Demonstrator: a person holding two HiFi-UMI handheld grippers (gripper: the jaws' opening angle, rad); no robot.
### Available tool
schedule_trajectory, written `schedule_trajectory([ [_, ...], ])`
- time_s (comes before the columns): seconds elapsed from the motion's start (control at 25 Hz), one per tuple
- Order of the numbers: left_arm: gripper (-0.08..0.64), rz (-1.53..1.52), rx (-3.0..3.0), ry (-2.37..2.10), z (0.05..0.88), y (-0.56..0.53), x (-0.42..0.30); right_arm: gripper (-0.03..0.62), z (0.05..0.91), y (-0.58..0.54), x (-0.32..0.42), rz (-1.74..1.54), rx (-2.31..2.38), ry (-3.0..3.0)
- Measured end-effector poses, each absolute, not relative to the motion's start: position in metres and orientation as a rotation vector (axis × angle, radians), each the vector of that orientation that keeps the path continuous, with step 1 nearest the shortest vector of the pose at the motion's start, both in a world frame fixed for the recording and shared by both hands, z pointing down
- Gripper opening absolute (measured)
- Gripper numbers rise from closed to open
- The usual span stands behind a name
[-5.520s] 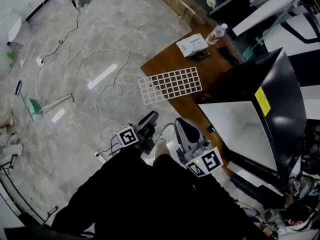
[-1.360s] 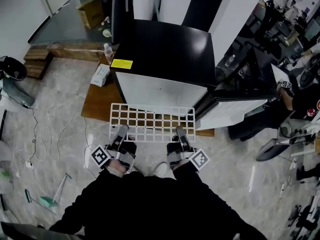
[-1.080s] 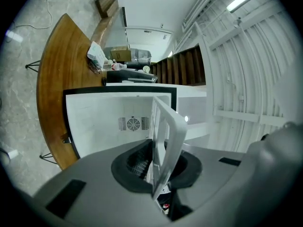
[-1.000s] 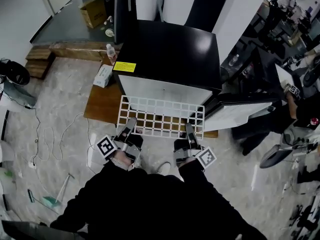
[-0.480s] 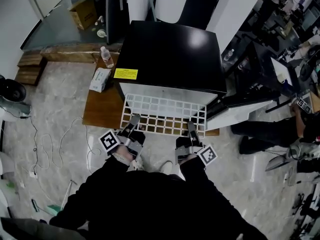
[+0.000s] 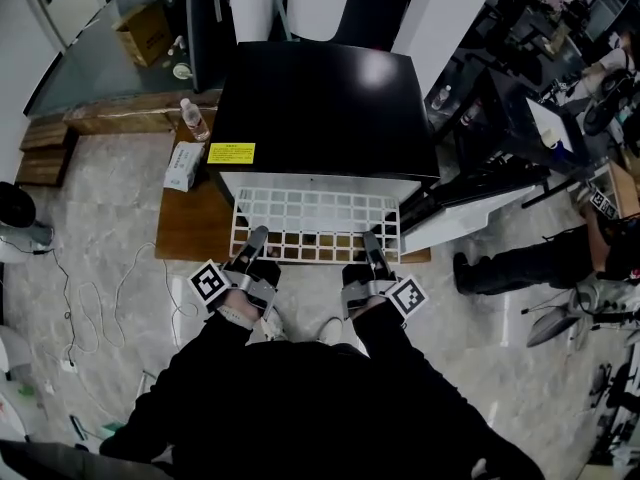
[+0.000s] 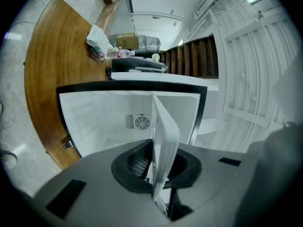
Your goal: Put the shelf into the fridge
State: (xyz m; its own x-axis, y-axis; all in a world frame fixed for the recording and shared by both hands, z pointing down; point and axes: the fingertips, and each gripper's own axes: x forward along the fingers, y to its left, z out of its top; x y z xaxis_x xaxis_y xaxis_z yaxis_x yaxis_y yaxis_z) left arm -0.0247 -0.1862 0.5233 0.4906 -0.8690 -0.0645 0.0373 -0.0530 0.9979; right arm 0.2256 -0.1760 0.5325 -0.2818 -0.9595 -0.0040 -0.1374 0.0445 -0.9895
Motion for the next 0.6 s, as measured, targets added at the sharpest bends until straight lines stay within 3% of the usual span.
schedule_trajectory([
  [0.6, 0.031, -0.882, 1.445, -0.798, 0.5296, -0.1862, -0.0248, 0.034, 0.5358, -0.1815, 0.2265, -1.325, -1.147, 1.510],
])
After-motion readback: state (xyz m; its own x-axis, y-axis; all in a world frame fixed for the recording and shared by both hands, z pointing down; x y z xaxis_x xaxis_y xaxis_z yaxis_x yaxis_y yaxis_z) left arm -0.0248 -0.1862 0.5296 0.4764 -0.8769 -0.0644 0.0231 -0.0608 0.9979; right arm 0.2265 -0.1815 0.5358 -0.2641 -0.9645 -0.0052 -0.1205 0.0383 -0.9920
